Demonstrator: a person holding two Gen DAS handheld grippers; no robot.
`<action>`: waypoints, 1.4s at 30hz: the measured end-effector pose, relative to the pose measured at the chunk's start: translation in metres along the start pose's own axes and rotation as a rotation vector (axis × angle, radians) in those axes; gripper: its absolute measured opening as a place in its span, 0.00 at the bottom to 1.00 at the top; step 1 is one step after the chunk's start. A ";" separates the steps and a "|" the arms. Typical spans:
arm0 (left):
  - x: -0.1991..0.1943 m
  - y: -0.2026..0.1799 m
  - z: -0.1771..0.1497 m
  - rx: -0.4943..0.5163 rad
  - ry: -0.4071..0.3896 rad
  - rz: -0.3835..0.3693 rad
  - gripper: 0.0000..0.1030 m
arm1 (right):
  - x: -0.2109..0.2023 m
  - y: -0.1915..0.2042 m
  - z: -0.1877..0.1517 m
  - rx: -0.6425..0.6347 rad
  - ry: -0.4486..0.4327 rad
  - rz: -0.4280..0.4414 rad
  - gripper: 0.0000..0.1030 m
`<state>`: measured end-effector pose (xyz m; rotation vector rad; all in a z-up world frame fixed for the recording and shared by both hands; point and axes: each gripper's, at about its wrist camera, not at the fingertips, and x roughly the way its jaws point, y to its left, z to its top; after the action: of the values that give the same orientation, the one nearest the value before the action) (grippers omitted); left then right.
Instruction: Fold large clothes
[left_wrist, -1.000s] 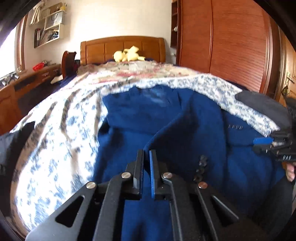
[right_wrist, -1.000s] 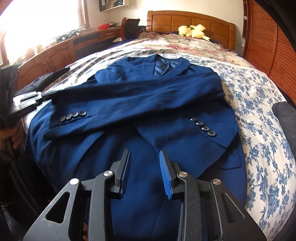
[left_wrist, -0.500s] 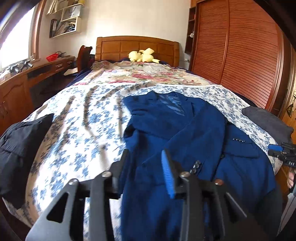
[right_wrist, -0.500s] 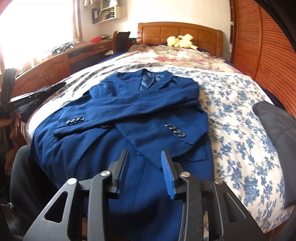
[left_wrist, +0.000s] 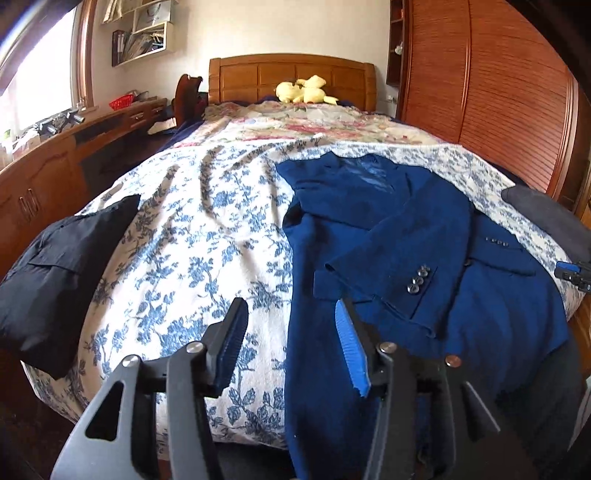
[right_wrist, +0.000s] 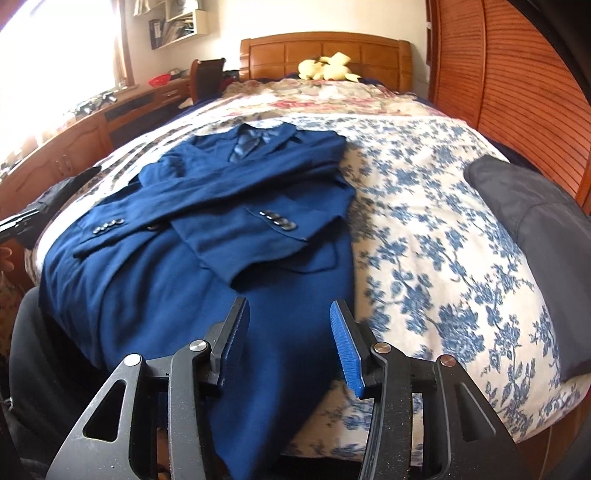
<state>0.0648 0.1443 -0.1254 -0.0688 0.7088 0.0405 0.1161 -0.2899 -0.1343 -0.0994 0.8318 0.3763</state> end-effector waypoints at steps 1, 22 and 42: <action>0.005 -0.001 -0.002 0.009 0.015 0.001 0.47 | 0.003 -0.004 -0.001 0.007 0.007 -0.003 0.45; 0.045 0.005 -0.029 0.039 0.124 -0.016 0.48 | 0.031 0.004 0.005 0.034 0.063 0.121 0.41; 0.030 -0.011 -0.042 0.033 0.167 -0.052 0.48 | 0.043 0.005 -0.006 -0.005 0.105 0.081 0.41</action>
<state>0.0608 0.1303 -0.1760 -0.0595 0.8743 -0.0272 0.1365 -0.2747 -0.1699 -0.0913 0.9400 0.4523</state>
